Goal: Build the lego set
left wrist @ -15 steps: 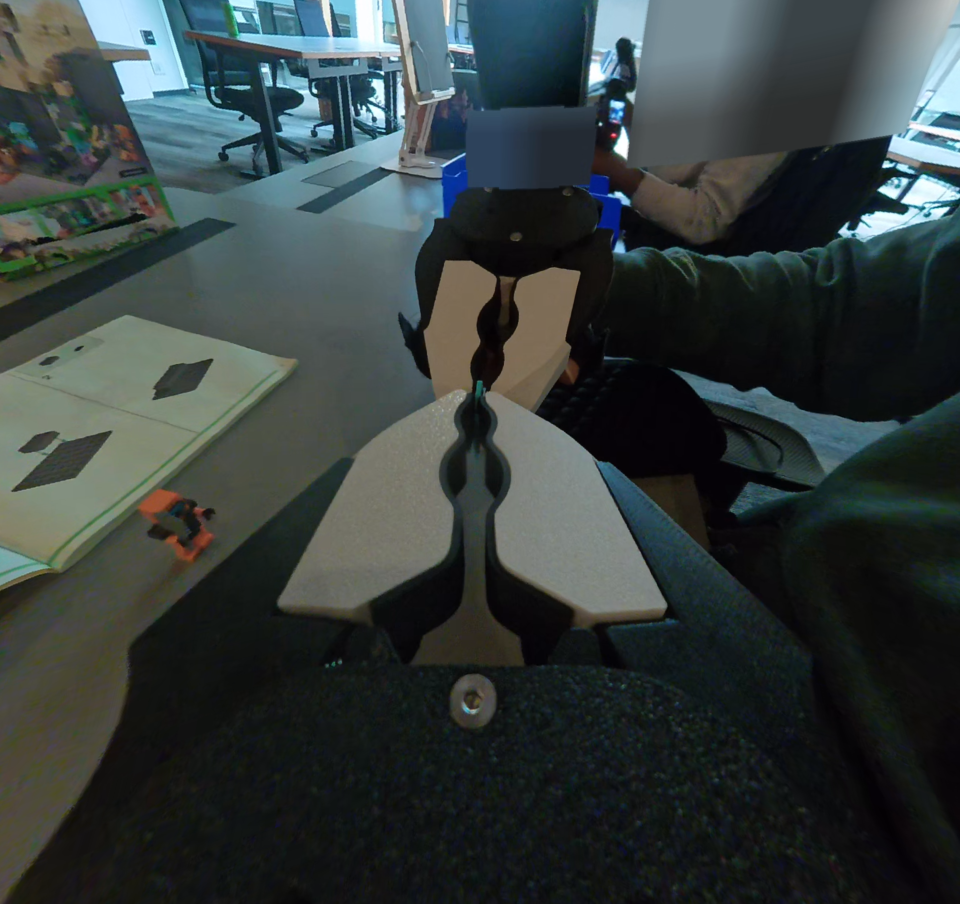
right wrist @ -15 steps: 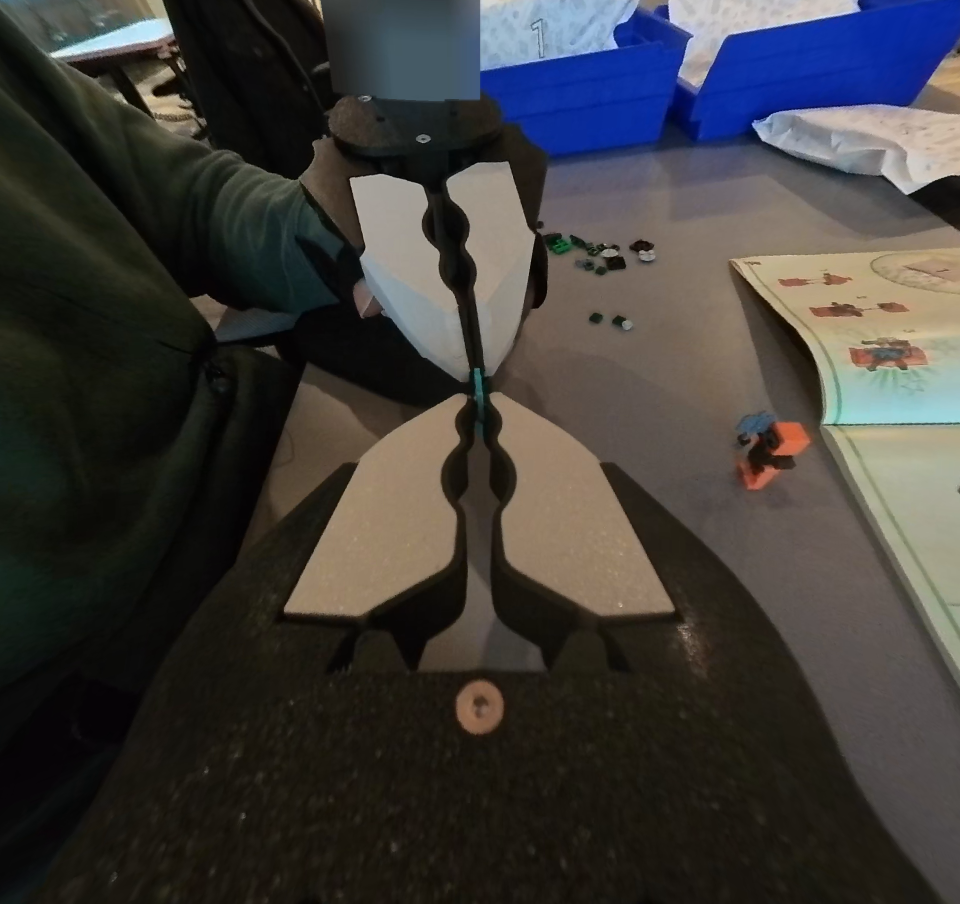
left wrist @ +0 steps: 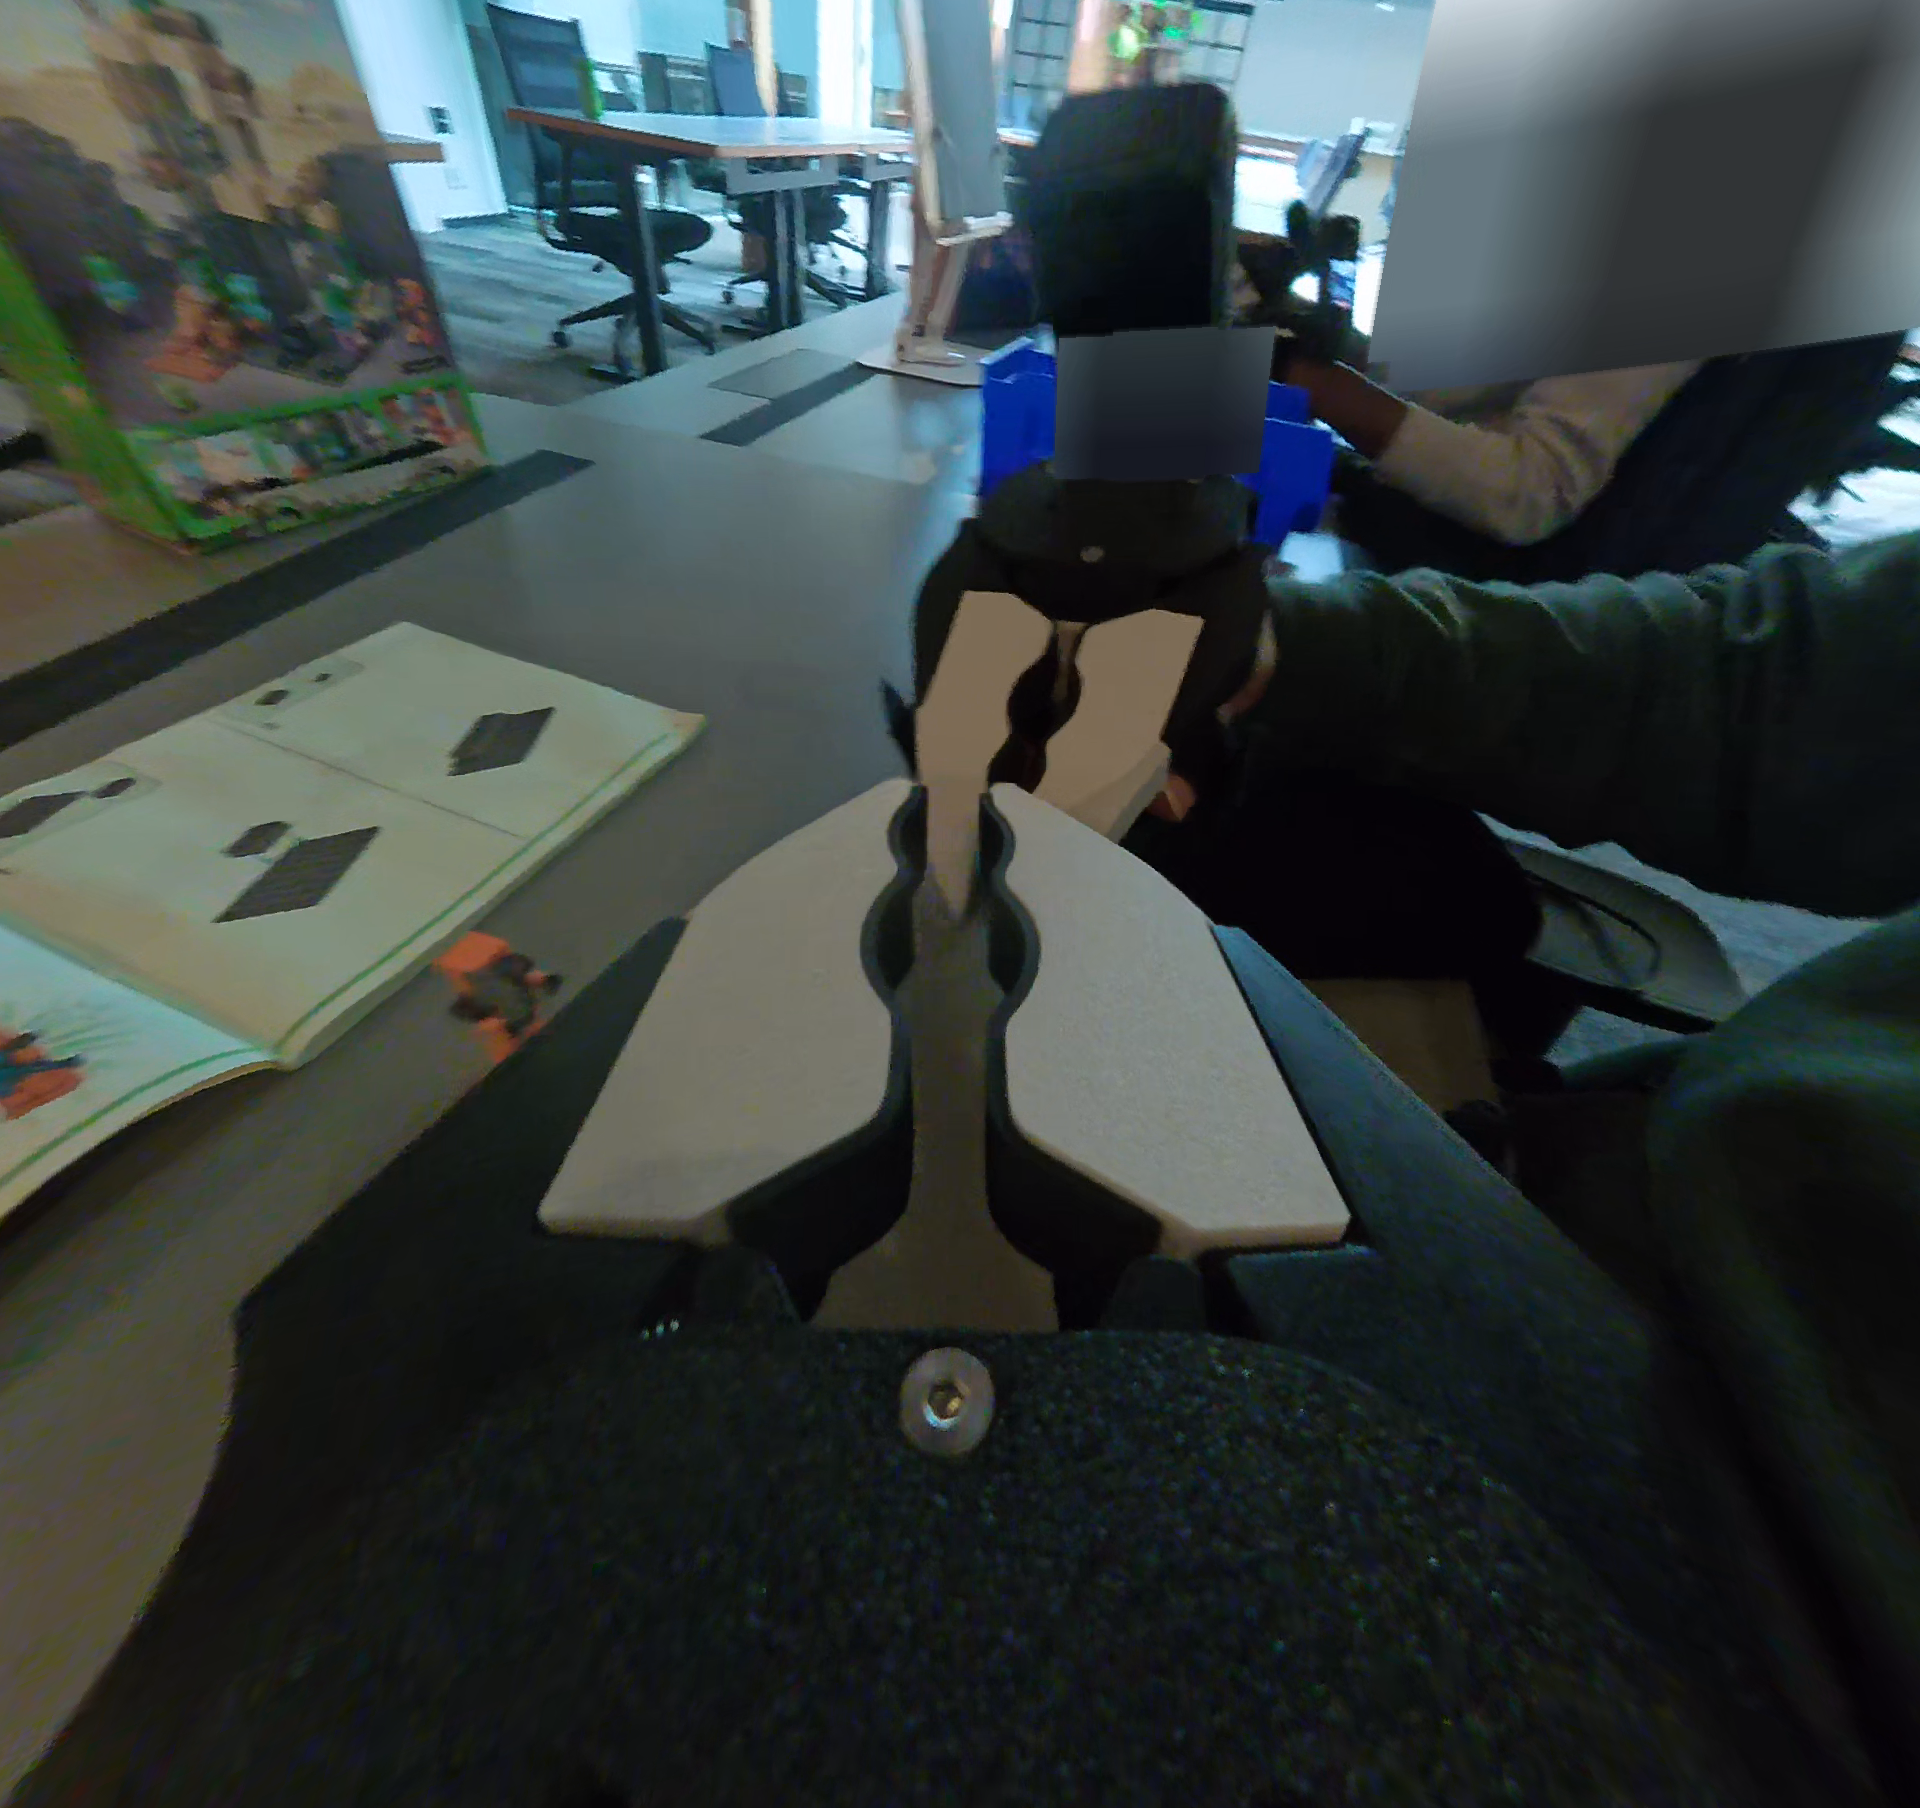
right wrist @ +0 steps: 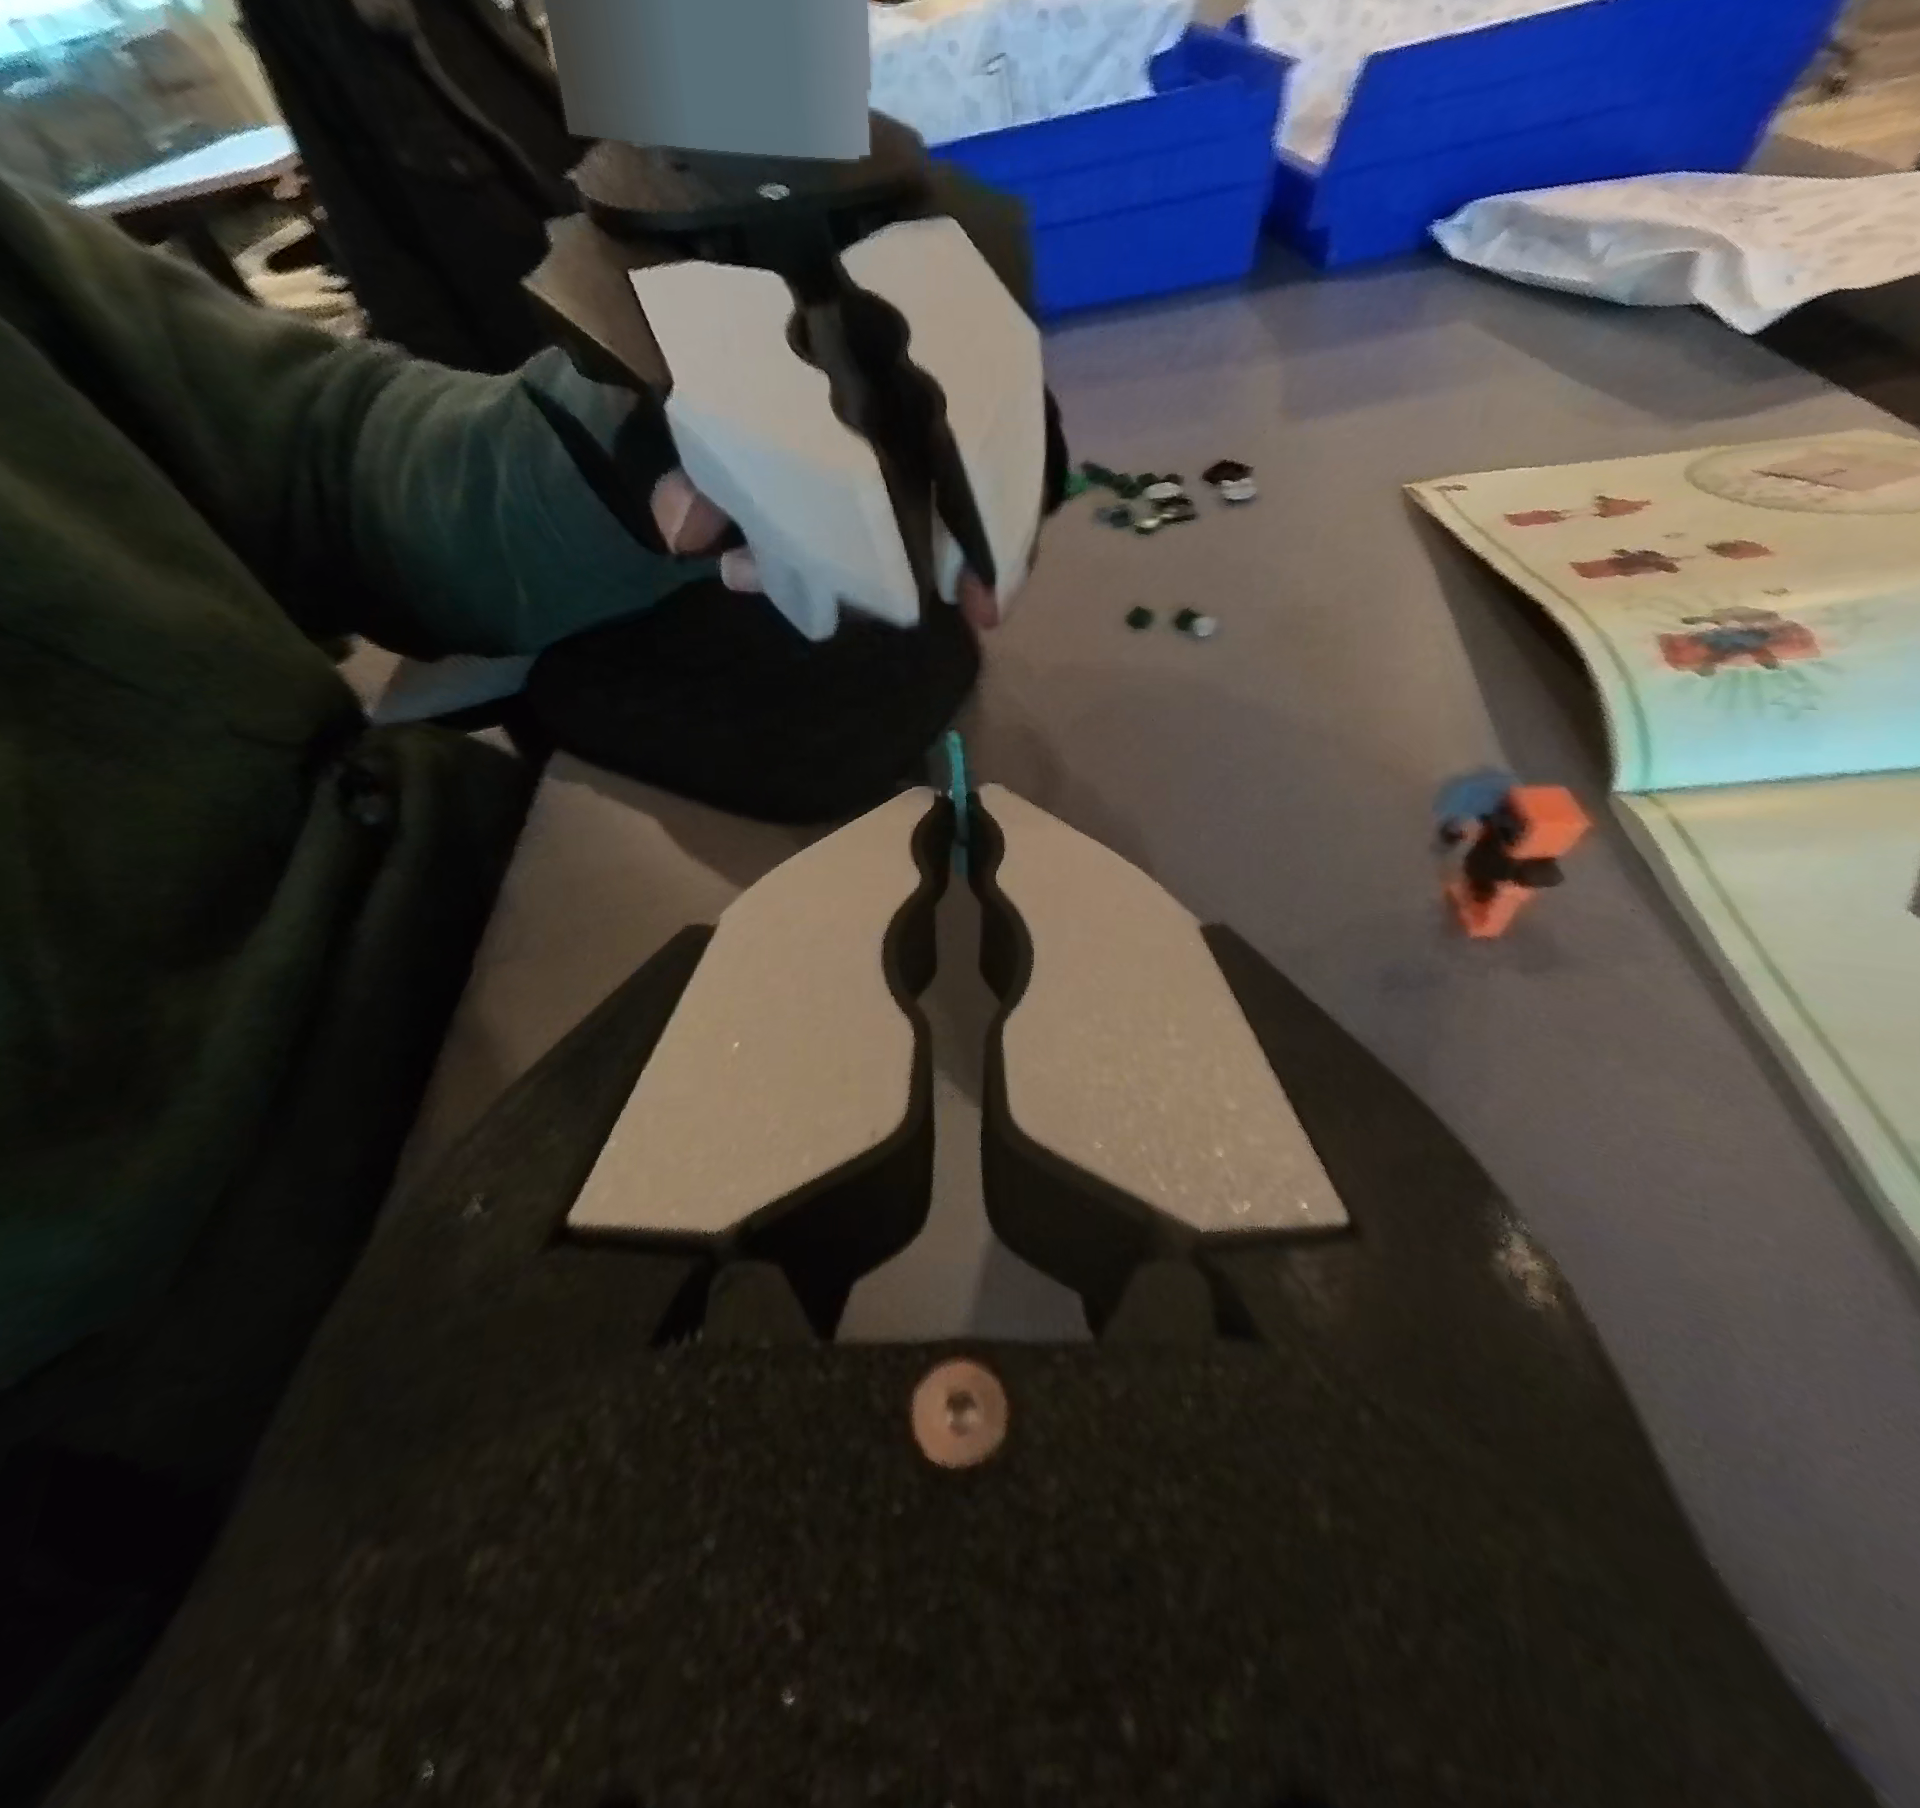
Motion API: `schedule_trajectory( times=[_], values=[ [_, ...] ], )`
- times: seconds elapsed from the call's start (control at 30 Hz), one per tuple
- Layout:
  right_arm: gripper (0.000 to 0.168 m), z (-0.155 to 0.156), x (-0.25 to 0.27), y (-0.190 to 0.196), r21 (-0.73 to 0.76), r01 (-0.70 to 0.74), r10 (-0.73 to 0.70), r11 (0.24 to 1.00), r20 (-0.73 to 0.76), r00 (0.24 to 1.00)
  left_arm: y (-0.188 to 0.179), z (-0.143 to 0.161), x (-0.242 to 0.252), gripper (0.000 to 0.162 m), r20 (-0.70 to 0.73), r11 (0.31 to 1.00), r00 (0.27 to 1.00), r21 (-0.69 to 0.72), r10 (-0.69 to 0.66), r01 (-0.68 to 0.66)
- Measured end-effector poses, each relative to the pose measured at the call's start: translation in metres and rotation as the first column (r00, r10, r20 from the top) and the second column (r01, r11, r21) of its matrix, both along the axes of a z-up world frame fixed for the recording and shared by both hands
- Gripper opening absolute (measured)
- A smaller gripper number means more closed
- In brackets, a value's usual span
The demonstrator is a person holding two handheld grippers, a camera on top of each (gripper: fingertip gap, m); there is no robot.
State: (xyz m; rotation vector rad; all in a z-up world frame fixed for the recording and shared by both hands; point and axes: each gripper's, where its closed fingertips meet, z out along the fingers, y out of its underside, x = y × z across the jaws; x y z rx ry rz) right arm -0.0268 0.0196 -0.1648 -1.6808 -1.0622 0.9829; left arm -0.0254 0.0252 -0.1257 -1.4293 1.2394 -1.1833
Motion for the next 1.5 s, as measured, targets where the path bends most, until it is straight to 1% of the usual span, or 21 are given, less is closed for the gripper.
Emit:
schedule_trajectory(
  times=[0.1, 0.23, 0.37, 0.5, 0.6, 0.7, 0.77, 0.87, 1.0, 1.3, 1.4, 1.5],
  values=[
    [0.002, 0.000, 0.009, 0.011, -0.001, 0.066, -0.066, 0.998, -0.010, 0.998, 0.022, -0.002, -0.006, 0.011, -0.008, 0.998, 0.998, 0.003, 0.069, -0.069],
    [0.002, 0.002, 0.022, 0.025, -0.004, 0.153, -0.153, 0.988, -0.031, 0.988, 0.058, -0.012, -0.019, 0.014, -0.056, 0.986, 0.984, 0.019, 0.168, -0.167],
    [0.002, 0.002, 0.031, 0.033, -0.011, 0.200, -0.200, 0.980, -0.041, 0.979, 0.082, -0.031, -0.026, 0.021, -0.148, 0.981, 0.969, 0.039, 0.195, -0.192],
    [0.002, 0.001, 0.032, 0.036, -0.020, 0.214, -0.215, 0.977, -0.047, 0.976, 0.096, -0.058, -0.018, 0.027, -0.268, 0.985, 0.949, 0.082, 0.167, -0.151],
    [0.002, 0.000, 0.030, 0.036, -0.015, 0.205, -0.205, 0.979, -0.056, 0.977, 0.102, -0.073, -0.005, 0.029, -0.329, 0.989, 0.936, 0.113, 0.126, -0.094],
    [0.002, 0.000, 0.031, 0.036, -0.015, 0.204, -0.205, 0.979, -0.068, 0.977, 0.105, -0.087, 0.006, 0.032, -0.380, 0.992, 0.923, 0.122, 0.068, -0.023],
    [0.002, -0.001, 0.033, 0.036, -0.015, 0.208, -0.209, 0.978, -0.068, 0.976, 0.107, -0.094, 0.010, 0.035, -0.401, 0.994, 0.915, 0.112, 0.044, 0.001],
    [0.002, -0.002, 0.033, 0.036, -0.016, 0.208, -0.208, 0.978, -0.076, 0.975, 0.110, -0.097, 0.015, 0.038, -0.400, 0.992, 0.915, 0.122, 0.043, 0.006],
    [0.002, -0.003, 0.032, 0.036, -0.024, 0.202, -0.203, 0.979, -0.079, 0.976, 0.111, -0.104, 0.017, 0.040, -0.435, 0.989, 0.900, 0.143, 0.037, 0.028],
    [0.002, -0.006, 0.033, 0.036, -0.039, 0.200, -0.202, 0.979, -0.084, 0.976, 0.114, -0.113, 0.013, 0.038, -0.471, 0.976, 0.882, 0.188, -0.010, 0.111],
    [0.002, -0.006, 0.033, 0.037, -0.043, 0.202, -0.205, 0.978, -0.086, 0.975, 0.113, -0.116, 0.016, 0.033, -0.465, 0.972, 0.884, 0.186, -0.044, 0.146],
    [0.002, -0.008, 0.034, 0.037, -0.050, 0.205, -0.209, 0.978, -0.088, 0.974, 0.115, -0.115, 0.018, 0.026, -0.449, 0.970, 0.892, 0.189, -0.052, 0.152]
  ],
)
